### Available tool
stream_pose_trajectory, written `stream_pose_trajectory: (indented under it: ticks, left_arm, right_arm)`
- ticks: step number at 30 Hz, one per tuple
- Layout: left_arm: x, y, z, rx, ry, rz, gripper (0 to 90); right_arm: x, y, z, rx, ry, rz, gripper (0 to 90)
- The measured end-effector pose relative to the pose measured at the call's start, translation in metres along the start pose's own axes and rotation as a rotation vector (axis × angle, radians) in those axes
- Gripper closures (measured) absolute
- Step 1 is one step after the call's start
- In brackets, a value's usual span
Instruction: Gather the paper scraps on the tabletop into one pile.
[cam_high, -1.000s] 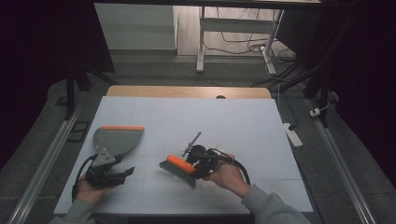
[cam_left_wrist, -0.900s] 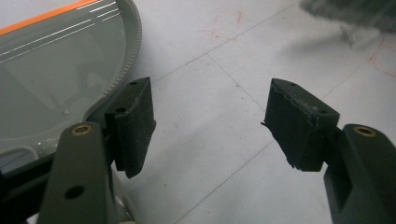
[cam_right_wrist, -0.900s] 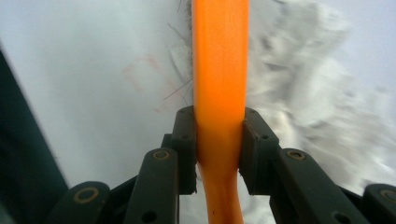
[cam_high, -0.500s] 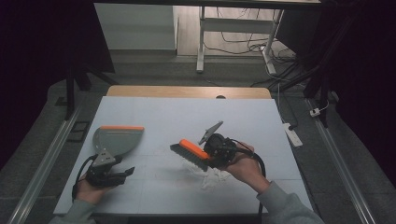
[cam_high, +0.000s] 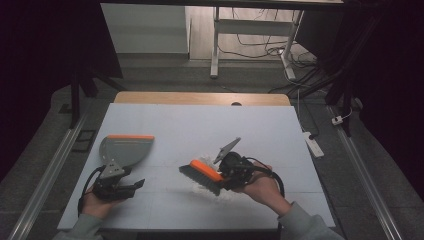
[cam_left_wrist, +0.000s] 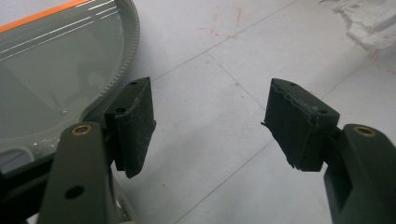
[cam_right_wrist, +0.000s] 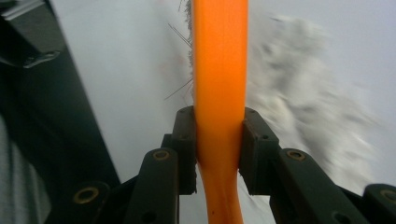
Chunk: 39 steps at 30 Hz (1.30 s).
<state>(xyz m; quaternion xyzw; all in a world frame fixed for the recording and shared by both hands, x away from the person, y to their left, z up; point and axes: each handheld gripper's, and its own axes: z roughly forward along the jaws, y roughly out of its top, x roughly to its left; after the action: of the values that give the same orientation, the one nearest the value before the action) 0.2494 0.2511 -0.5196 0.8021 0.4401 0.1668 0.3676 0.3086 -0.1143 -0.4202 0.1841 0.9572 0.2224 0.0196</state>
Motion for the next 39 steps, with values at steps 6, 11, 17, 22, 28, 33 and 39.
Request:
stream_pose_trajectory:
  ticks: [6,11,17,22,28,33,39]
  left_arm:
    - [0.0,0.0,0.0,0.001,-0.001,0.0,33.8]
    - [0.002,-0.001,-0.001,-0.001,-0.003,-0.003,33.8]
    - [0.002,-0.001,-0.001,-0.002,-0.004,-0.001,33.8]
    - [0.001,-0.001,0.0,0.002,-0.004,0.001,33.8]
    - [0.001,-0.001,-0.001,0.003,-0.001,-0.001,33.8]
    - [0.0,-0.001,0.0,0.006,0.001,0.004,33.6]
    - [0.0,-0.001,0.0,0.007,0.004,0.002,33.7]
  right_arm:
    - [0.013,0.028,0.044,-0.011,0.074,-0.049,70.1]
    - [0.012,0.044,0.069,0.006,0.085,-0.052,70.1]
    - [-0.023,0.033,0.06,0.006,-0.01,0.065,70.1]
    - [-0.031,0.02,0.032,-0.055,-0.011,0.086,70.1]
    - [-0.021,0.004,-0.016,-0.089,-0.058,-0.014,70.1]
    - [-0.012,-0.019,-0.025,0.021,0.007,-0.105,70.1]
    - [0.012,-0.039,0.0,0.213,0.081,-0.222,70.2]
